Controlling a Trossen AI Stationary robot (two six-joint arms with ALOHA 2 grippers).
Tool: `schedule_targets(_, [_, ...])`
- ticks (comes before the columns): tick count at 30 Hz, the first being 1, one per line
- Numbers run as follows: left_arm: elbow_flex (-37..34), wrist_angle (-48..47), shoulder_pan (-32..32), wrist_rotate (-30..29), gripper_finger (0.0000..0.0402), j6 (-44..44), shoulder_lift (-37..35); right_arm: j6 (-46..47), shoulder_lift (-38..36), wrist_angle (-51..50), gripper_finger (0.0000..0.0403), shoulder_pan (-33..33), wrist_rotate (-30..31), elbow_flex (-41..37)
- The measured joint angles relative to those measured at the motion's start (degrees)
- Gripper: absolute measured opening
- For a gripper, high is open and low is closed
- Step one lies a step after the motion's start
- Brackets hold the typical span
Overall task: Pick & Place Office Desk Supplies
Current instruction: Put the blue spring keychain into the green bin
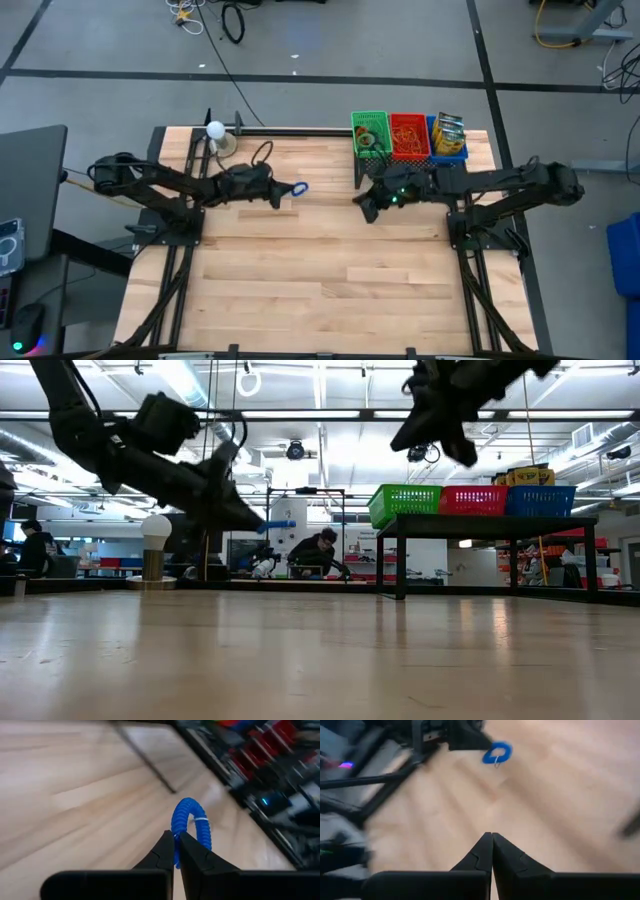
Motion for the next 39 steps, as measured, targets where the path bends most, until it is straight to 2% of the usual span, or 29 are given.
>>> schedule_targets(2, [0.0, 1.9, -3.1, -0.9, 0.0012, 2.7, 0.0, 3.0, 0.2, 7.9, 0.0009, 0.6, -3.7, -4.8])
schedule_targets(5, [0.1, 4.0, -7.2, -1.5, 0.0012, 5.9, 0.0, 7.1, 0.6, 18.6, 0.0014, 2.3, -4.8, -11.1])
schedule_targets(11, [2.6, 3.8, -13.6, -2.9, 0.0012, 12.5, 0.1, 13.2, 0.6, 28.7, 0.0074, 4.1, -4.3, -19.0])
schedule_targets(17, [9.6, 2.5, -16.7, -3.7, 0.0012, 19.0, 5.2, 11.3, 3.3, 38.4, 0.0138, 4.4, -4.1, -22.1])
schedule_targets(23, [17.4, 3.3, -18.0, -3.7, 0.0013, 25.0, 12.4, 5.2, 6.9, 47.5, 0.0169, 4.8, -4.1, -22.0])
schedule_targets(33, [21.4, 4.6, -18.7, -4.3, 0.0013, 29.6, 14.9, 4.4, 6.9, 48.4, 0.0167, 4.7, -3.2, -22.0])
schedule_targets(39, [21.4, 5.5, -19.1, -4.8, 0.0017, 29.7, 14.9, 3.0, 6.9, 49.7, 0.0104, 4.7, -2.4, -22.0])
